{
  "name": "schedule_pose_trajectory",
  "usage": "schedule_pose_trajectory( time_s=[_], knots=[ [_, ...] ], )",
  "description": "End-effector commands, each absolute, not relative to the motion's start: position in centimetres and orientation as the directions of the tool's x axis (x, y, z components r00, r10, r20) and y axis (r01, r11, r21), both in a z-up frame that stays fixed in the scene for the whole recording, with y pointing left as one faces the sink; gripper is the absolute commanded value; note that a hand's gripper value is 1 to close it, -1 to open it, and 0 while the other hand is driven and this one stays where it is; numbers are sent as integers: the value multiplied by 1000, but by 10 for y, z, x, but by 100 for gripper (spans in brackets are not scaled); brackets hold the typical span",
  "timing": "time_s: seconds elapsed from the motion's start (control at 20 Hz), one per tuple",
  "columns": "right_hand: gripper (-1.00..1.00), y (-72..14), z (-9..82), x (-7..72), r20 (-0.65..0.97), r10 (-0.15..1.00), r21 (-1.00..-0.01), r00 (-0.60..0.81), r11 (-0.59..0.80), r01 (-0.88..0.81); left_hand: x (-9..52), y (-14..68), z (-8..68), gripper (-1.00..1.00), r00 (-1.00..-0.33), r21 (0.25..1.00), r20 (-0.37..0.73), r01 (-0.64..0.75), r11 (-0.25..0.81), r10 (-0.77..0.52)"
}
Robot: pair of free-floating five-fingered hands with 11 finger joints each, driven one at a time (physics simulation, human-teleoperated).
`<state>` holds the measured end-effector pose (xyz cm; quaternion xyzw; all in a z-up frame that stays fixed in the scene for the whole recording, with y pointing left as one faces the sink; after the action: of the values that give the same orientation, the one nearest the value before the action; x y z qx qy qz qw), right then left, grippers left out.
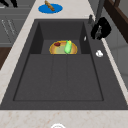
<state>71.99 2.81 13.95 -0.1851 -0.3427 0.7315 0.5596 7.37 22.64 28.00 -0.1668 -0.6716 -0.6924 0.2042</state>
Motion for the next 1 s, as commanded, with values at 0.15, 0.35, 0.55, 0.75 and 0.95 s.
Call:
schedule_pose_trajectory(
  time_s=[0.15,0.35,0.55,0.75,0.95],
  knots=[
    [100,25,133,720,207,935,-636,-287,-94,-766,74,226,280,0,-861,862,505,507,-14,-59],
    [100,27,133,725,212,942,-570,-259,-96,-816,74,226,280,0,-861,862,505,507,-14,-59],
    [100,27,131,729,222,942,-536,-250,-96,-839,74,226,280,0,-861,862,505,507,-14,-59],
    [100,26,130,734,237,942,-505,-240,-91,-858,74,226,280,0,-861,862,505,507,-14,-59],
    [100,25,128,739,257,938,-475,-231,-86,-876,74,226,280,0,-861,862,505,507,-14,-59]
  ],
)
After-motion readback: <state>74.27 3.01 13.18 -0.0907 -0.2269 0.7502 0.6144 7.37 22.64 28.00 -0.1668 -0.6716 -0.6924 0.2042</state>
